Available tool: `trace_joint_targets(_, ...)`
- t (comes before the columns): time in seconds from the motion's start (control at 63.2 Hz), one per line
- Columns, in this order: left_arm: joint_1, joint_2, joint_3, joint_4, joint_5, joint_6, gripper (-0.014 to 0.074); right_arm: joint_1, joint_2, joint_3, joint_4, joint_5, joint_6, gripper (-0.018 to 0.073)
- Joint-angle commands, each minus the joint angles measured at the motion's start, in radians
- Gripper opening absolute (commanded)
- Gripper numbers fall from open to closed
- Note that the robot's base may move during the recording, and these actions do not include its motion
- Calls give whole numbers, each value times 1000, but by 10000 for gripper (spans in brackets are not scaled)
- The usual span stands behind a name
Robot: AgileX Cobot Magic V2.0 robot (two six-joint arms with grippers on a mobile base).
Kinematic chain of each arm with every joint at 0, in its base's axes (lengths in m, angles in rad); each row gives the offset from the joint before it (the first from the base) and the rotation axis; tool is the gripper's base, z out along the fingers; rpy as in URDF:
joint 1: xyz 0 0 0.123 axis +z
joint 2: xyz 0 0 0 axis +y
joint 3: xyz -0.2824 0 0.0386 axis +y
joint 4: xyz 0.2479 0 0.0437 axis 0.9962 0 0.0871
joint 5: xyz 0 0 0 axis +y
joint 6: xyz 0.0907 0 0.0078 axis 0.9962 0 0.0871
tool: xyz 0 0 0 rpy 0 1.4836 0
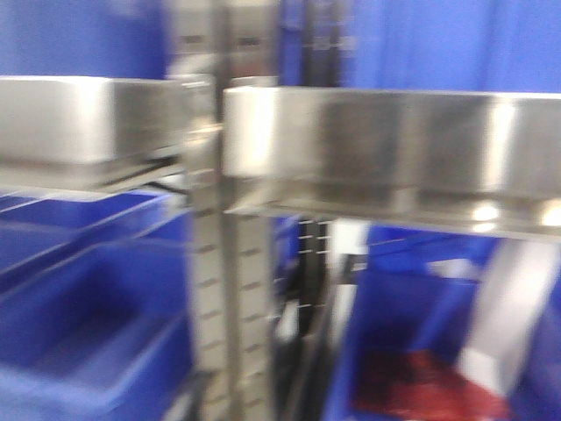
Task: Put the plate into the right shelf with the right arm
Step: 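Drive the base to the steel shelf holding the plate in the right gripper, then lower the plate into the blue bin and open the right gripper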
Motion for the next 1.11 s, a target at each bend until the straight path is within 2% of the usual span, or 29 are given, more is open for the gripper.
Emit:
trace_joint_targets(0.0, -7, -4, 10, -2, -84, -6, -47, -4, 9, -29, -3, -94, -5, 57)
trace_joint_targets(1.091, -7, -4, 10, -2, -84, -6, -47, -4, 9, -29, -3, -95, -5, 57)
